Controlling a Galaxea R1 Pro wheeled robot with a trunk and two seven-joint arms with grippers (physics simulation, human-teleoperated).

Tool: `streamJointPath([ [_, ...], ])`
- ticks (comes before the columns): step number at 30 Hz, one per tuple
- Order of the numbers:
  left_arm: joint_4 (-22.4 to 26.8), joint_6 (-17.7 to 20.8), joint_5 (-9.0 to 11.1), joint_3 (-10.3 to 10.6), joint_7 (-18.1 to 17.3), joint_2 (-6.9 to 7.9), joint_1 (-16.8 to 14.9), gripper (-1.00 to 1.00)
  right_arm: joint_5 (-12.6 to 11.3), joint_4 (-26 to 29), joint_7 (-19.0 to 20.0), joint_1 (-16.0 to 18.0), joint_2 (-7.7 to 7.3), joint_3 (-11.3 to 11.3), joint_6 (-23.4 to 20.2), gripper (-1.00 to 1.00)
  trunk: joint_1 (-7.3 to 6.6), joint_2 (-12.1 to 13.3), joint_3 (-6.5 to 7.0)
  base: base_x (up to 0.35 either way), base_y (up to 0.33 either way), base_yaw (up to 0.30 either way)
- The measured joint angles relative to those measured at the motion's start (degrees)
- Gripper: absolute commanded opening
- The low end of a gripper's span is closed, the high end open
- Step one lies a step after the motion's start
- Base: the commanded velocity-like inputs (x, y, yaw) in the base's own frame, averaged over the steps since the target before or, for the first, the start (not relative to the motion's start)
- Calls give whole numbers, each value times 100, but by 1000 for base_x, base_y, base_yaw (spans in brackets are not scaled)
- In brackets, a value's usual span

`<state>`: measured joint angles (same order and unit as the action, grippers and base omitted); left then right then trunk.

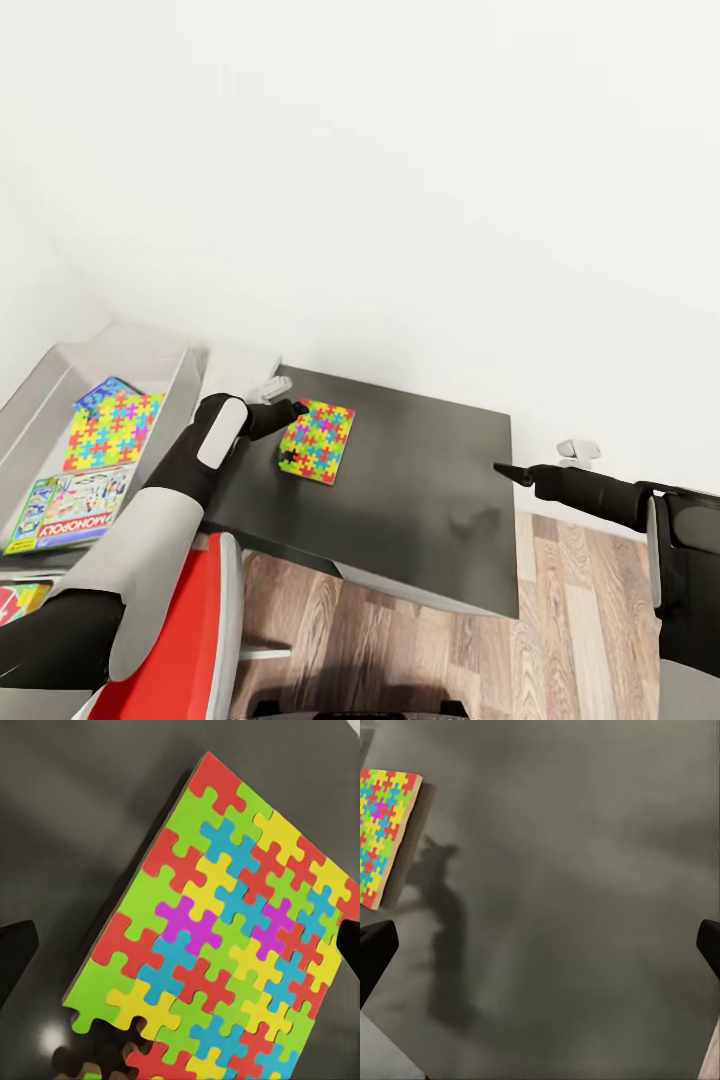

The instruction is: Put all the toys in the child's room - the three board games (two on the bed and one on the table), the two jigsaw puzzles on the table, and the tennis ball on the table - inside the toy box on the table in the child's room.

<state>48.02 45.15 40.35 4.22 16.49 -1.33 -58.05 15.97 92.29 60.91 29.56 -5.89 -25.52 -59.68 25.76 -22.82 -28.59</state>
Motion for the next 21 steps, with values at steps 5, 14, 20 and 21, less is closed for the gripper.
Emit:
streamJointPath([
  [5,0,0,0,1,0,0,-1,100,0,2,-1,0,0,0,0,100,0,0,-45,0,0,0],
  [14,0,0,0,7,0,0,-1,100,0,2,-5,0,4,-5,0,100,0,0,-86,0,0,0],
  [20,0,0,0,8,0,0,-1,100,0,-1,-1,0,2,-12,0,100,0,-1,-93,0,0,0],
  [21,0,0,0,8,0,0,0,100,0,-1,-1,0,1,-13,0,100,0,-1,-94,0,0,0],
])
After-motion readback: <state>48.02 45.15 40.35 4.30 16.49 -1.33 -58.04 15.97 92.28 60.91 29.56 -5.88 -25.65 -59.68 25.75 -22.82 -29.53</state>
